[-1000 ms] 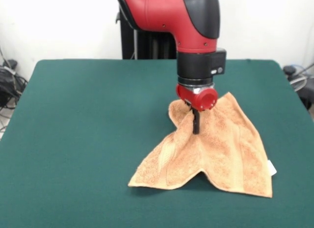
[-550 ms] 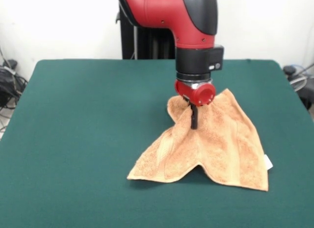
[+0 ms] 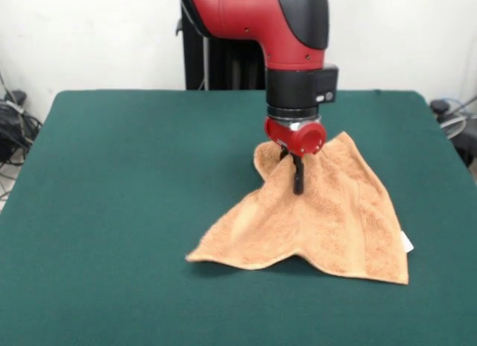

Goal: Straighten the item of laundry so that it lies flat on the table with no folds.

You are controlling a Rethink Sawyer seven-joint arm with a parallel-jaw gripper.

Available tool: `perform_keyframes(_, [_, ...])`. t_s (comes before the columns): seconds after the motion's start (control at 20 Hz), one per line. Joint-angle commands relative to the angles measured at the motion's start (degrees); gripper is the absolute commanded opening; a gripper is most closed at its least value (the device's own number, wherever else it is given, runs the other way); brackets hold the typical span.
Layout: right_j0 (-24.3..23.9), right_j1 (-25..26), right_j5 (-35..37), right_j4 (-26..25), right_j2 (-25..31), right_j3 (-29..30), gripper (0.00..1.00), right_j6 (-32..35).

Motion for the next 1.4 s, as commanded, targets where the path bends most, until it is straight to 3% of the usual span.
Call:
perform_keyframes(0.05, [-3.2,3.9,4.5,-4.1,4.8,6.9,1.0,7.4])
perform_keyframes(0.55, [-2.1,2.5,5.5,-2.3,5.0,6.1,1.0,7.7])
perform_keyframes(0.9, [0.4,-7.8,11.7,2.6,4.0,7.9,1.0,8.7])
perform_keyframes(1.4, [2.0,-14.8,22.3,4.3,1.5,5.3,1.0,6.6])
